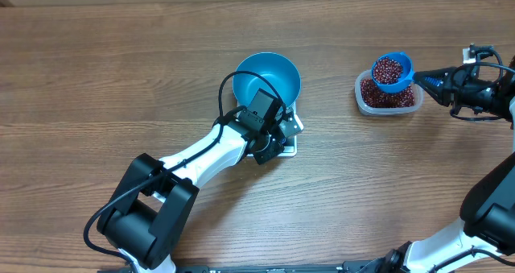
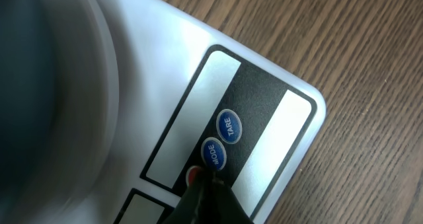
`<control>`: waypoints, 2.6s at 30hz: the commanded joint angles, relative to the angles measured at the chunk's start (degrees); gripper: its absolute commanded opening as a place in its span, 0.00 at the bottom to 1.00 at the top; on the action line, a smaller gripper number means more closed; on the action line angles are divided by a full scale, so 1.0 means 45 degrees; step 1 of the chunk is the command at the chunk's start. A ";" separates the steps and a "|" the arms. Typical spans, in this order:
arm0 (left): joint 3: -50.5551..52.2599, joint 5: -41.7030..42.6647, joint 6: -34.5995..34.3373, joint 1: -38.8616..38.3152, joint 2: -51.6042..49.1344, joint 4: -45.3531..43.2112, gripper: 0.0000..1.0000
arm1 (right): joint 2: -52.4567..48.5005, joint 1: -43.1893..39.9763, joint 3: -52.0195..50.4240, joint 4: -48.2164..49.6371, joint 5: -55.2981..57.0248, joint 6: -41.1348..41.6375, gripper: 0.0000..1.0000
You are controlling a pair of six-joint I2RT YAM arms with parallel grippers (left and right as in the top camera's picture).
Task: Scoop item into bowl and weigh 150g on scale
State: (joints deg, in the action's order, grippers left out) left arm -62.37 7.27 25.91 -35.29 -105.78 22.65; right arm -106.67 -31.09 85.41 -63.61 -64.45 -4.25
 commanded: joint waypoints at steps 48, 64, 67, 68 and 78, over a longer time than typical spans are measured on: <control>0.0073 -0.0335 -0.0287 -0.0083 -0.0146 -0.0379 0.04 | -0.0053 0.0010 -0.0063 0.0049 -0.0209 -0.0024 0.04; 0.0078 -0.0223 -0.0291 -0.0083 -0.0160 -0.0369 0.04 | -0.0053 0.0010 -0.0063 0.0010 -0.0209 -0.0024 0.04; 0.0078 -0.0180 -0.0291 -0.0083 -0.0165 -0.0369 0.04 | -0.0053 0.0010 -0.0063 0.0005 -0.0209 -0.0024 0.04; 0.0083 -0.0175 -0.0296 -0.0083 -0.0185 -0.0369 0.04 | -0.0053 0.0010 -0.0063 0.0005 -0.0209 -0.0024 0.04; 0.0087 -0.0131 -0.0287 -0.0083 -0.0374 -0.0423 0.04 | -0.0053 0.0010 -0.0063 0.0005 -0.0204 -0.0024 0.04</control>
State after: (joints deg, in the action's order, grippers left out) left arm -62.37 6.42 25.45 -35.29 -106.04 20.97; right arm -106.67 -31.09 85.41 -63.70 -64.07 -4.23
